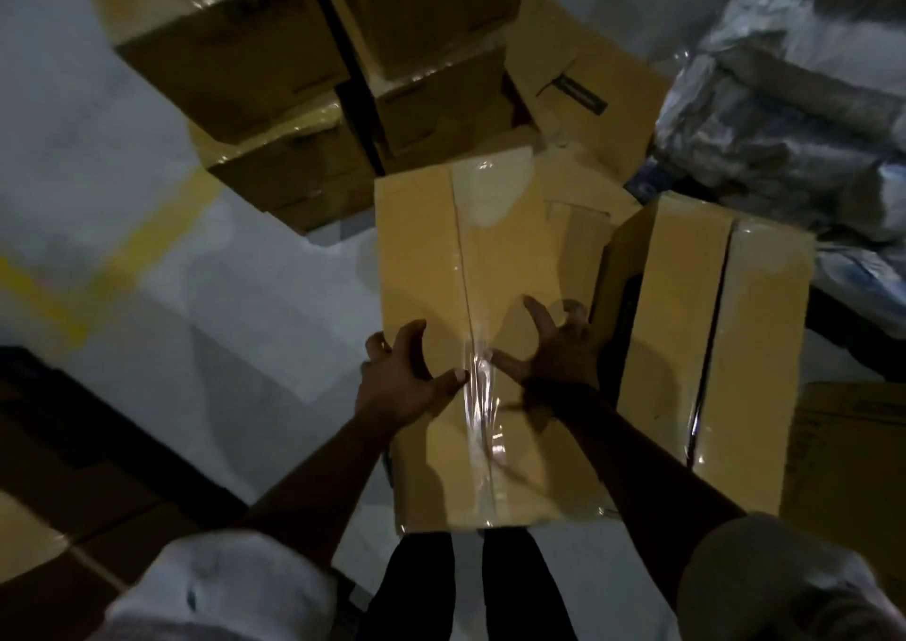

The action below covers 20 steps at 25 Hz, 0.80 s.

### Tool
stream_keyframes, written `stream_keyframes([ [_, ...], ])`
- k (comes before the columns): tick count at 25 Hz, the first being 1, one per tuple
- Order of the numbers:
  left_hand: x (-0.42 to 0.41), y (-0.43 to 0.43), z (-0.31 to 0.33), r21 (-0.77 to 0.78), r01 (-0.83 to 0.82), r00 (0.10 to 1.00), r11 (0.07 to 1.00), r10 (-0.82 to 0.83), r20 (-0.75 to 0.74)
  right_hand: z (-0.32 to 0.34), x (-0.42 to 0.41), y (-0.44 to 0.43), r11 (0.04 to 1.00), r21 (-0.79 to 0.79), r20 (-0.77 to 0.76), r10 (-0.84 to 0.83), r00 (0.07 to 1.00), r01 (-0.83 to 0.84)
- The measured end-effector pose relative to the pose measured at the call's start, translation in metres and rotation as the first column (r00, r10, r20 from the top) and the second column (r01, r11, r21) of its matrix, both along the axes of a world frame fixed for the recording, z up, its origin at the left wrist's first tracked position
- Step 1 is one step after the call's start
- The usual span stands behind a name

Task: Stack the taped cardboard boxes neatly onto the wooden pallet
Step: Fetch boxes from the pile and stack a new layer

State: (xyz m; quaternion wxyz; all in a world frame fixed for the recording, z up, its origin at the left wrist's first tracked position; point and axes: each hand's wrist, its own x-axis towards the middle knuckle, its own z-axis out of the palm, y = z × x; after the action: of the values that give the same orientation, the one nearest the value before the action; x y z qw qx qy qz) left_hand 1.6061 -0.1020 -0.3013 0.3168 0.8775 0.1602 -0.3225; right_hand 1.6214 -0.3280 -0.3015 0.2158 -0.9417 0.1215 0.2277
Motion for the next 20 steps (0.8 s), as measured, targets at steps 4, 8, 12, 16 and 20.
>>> stream_keyframes([
  [4, -0.045, 0.023, 0.095, 0.021, -0.206, 0.977, 0.978, 0.204, 0.066, 0.081, 0.002, 0.045, 0.965, -0.130, 0.106, 0.243, 0.964, -0.229],
  [8, -0.089, 0.048, 0.186, 0.021, -0.393, 0.911, 0.919, 0.386, 0.144, 0.165, -0.007, 0.096, 0.881, -0.094, 0.103, 0.472, 0.876, -0.464],
  [12, -0.122, 0.092, 0.259, 0.096, -0.547, 0.810, 0.832, 0.496, 0.312, 0.237, -0.017, 0.160, 0.780, -0.103, 0.094, 0.625, 0.775, -0.617],
  [16, -0.149, 0.149, 0.312, 0.209, -0.611, 0.750, 0.764, 0.474, 0.461, 0.296, -0.019, 0.235, 0.688, -0.036, 0.179, 0.718, 0.672, -0.725],
  [20, -0.176, 0.204, 0.343, 0.244, -0.661, 0.727, 0.709, 0.525, 0.443, 0.341, -0.021, 0.314, 0.561, -0.045, 0.214, 0.813, 0.541, -0.826],
])
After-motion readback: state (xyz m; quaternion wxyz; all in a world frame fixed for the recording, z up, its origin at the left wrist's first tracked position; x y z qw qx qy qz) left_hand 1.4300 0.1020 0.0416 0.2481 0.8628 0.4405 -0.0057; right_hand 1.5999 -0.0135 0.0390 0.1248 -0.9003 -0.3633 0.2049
